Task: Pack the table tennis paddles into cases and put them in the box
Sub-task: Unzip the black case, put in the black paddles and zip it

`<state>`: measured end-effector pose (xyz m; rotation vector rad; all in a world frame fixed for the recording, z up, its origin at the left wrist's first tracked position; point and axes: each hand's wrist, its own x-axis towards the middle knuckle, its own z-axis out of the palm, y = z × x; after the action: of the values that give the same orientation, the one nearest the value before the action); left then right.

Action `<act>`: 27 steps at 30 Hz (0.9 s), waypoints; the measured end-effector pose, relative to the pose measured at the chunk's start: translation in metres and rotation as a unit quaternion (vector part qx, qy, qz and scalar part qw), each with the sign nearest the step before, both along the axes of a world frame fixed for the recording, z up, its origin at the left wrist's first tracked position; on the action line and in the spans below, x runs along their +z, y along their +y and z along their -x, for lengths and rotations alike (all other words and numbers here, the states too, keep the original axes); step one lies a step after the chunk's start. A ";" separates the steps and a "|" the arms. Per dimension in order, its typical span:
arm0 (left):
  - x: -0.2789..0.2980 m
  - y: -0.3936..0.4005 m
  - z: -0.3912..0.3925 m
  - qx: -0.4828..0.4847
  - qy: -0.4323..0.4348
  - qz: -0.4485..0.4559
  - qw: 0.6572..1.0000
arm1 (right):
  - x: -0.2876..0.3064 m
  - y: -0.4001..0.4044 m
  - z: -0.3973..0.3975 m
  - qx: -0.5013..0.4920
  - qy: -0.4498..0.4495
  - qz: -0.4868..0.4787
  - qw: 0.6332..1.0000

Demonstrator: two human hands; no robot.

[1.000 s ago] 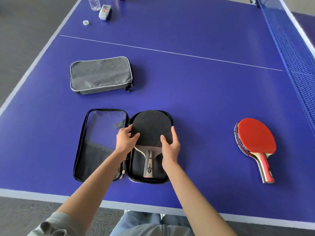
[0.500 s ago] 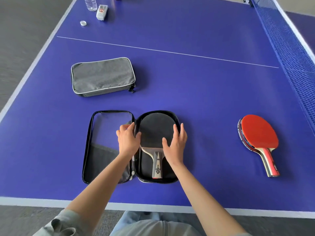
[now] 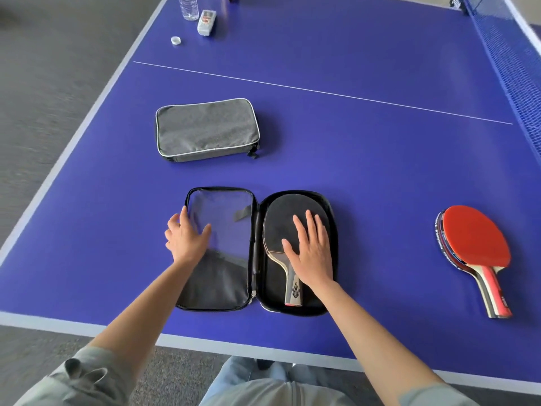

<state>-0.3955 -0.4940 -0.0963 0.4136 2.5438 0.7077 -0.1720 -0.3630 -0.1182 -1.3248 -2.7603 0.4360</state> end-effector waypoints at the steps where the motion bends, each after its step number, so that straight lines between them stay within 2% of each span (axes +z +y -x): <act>1: 0.002 -0.001 0.006 0.030 -0.023 -0.019 0.999 | 0.000 0.000 0.000 0.000 -0.001 0.000 1.000; 3: 0.003 -0.004 0.017 0.050 -0.049 -0.028 0.997 | 0.001 0.000 0.000 0.000 -0.004 -0.002 1.000; 6: 0.010 -0.010 0.030 0.026 -0.045 -0.005 0.999 | 0.001 0.000 0.000 0.002 -0.007 -0.006 1.000; 10: 0.030 -0.015 0.026 -0.012 -0.154 -0.147 0.977 | 0.001 0.001 0.000 0.009 -0.013 -0.001 1.000; 12: 0.044 -0.017 0.021 -0.029 -0.180 -0.192 0.964 | 0.003 0.002 0.000 0.014 -0.010 0.015 1.000; 15: 0.065 -0.012 0.016 -0.062 -0.230 -0.275 0.931 | 0.018 0.002 0.005 0.006 0.049 0.118 0.992; 17: 0.080 -0.001 0.005 -0.113 -0.254 -0.288 0.917 | 0.045 -0.002 0.013 -0.024 0.163 0.256 0.953; 19: 0.087 0.015 -0.015 -0.167 -0.259 -0.282 0.908 | 0.076 -0.010 0.019 -0.057 0.288 0.380 0.877; 21: 0.085 0.033 -0.040 -0.199 -0.266 -0.282 0.900 | 0.096 -0.013 0.020 -0.076 0.374 0.447 0.809; 23: 0.079 0.050 -0.066 -0.235 -0.249 -0.286 0.895 | 0.107 -0.008 0.014 -0.088 0.428 0.480 0.761; 24: 0.076 0.057 -0.078 -0.253 -0.232 -0.287 0.894 | 0.109 -0.003 0.009 -0.093 0.434 0.476 0.759; 27: 0.057 0.075 -0.108 -0.280 -0.188 -0.278 0.899 | 0.104 0.018 -0.008 -0.129 0.416 0.400 0.806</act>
<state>-0.2876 -0.4191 -0.0389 1.0330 1.6976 1.1365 -0.1636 -0.3451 -0.0143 -1.1264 -1.6378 1.7682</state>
